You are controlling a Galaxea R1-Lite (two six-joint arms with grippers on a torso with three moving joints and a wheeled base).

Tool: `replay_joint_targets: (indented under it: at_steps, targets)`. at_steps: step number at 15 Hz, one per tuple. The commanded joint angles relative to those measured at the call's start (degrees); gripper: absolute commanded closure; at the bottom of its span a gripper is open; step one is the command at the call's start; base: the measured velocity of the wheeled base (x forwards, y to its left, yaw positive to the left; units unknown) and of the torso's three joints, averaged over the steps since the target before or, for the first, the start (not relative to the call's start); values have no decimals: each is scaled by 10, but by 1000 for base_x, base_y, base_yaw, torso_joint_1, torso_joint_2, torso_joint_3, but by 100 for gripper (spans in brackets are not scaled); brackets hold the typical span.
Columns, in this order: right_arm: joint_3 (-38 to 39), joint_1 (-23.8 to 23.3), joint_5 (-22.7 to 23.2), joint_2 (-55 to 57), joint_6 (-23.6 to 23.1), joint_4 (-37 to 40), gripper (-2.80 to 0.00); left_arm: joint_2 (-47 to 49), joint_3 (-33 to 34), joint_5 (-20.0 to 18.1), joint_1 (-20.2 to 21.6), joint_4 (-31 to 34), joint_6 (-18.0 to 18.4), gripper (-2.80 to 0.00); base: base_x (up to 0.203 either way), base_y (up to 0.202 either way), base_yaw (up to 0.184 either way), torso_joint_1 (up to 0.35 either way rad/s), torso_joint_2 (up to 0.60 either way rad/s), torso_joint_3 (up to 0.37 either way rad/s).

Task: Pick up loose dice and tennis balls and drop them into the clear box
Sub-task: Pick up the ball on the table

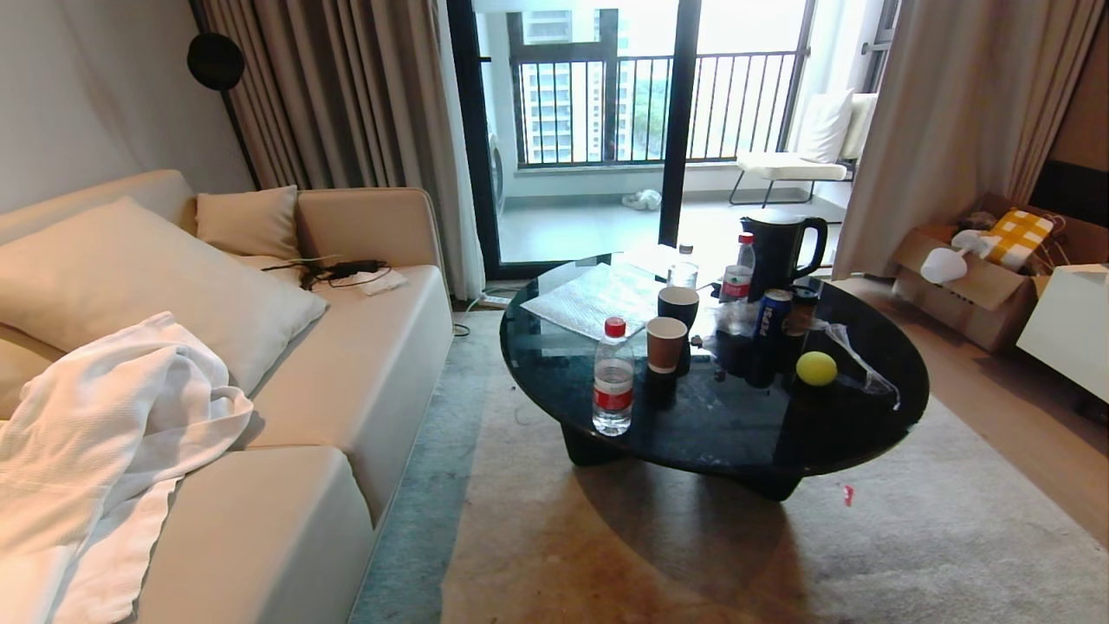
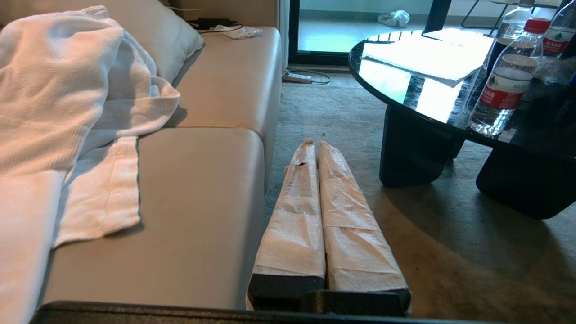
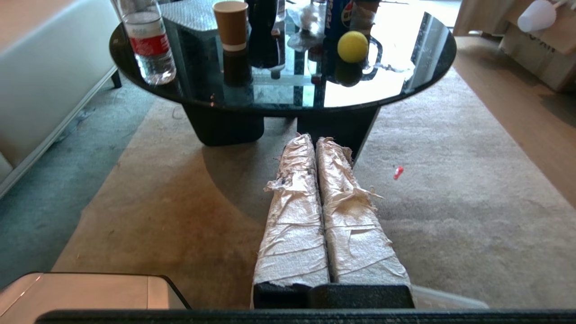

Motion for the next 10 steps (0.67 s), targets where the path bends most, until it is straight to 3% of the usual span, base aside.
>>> replay_joint_targets:
  at_steps: [1, 10]
  targets:
    - [0, 0, 1, 0, -1, 1, 0, 0, 1, 0, 0, 0, -1, 0, 191, 0, 2, 2, 3, -2]
    - [0, 0, 1, 0, -1, 1, 0, 1, 1, 0, 0, 0, -1, 0, 184, 0, 0, 2, 4, 3]
